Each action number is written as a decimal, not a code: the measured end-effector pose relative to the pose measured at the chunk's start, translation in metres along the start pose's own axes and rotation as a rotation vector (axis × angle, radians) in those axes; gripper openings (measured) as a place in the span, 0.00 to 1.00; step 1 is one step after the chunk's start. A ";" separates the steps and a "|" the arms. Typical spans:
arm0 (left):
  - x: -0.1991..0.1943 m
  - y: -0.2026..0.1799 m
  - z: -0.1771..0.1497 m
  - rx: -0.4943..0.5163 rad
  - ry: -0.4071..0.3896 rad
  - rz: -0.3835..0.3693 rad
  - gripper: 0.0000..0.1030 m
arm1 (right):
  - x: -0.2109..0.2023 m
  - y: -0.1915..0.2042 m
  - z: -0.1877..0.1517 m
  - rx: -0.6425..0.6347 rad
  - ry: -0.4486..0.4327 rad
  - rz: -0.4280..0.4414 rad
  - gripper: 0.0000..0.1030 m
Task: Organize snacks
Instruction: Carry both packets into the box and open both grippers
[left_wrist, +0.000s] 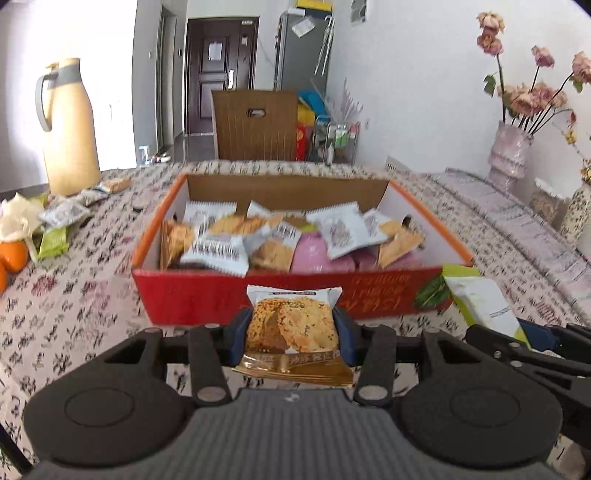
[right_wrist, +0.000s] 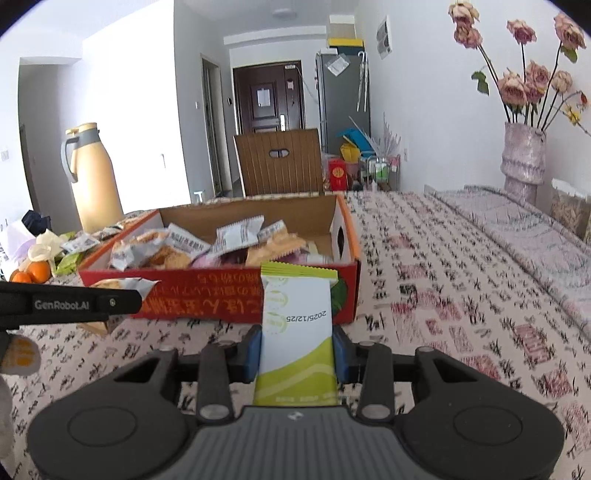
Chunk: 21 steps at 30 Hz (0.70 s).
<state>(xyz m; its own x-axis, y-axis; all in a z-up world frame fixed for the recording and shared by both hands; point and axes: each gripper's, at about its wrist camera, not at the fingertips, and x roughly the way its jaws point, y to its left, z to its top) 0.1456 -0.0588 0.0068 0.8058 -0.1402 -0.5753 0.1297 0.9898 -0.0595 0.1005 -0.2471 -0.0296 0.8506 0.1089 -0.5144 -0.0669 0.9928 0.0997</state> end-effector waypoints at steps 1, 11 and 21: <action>-0.001 -0.001 0.003 0.001 -0.008 -0.002 0.46 | 0.000 -0.001 0.003 -0.001 -0.008 0.001 0.36; 0.005 -0.004 0.039 0.004 -0.072 -0.003 0.46 | 0.014 -0.003 0.041 -0.011 -0.081 -0.003 0.36; 0.036 -0.002 0.078 0.005 -0.113 0.051 0.46 | 0.055 -0.003 0.088 -0.042 -0.113 0.004 0.36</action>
<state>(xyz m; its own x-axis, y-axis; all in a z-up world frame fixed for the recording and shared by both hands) 0.2198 -0.0675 0.0501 0.8714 -0.0917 -0.4820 0.0892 0.9956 -0.0281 0.1930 -0.2484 0.0166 0.9037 0.1085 -0.4142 -0.0899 0.9939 0.0643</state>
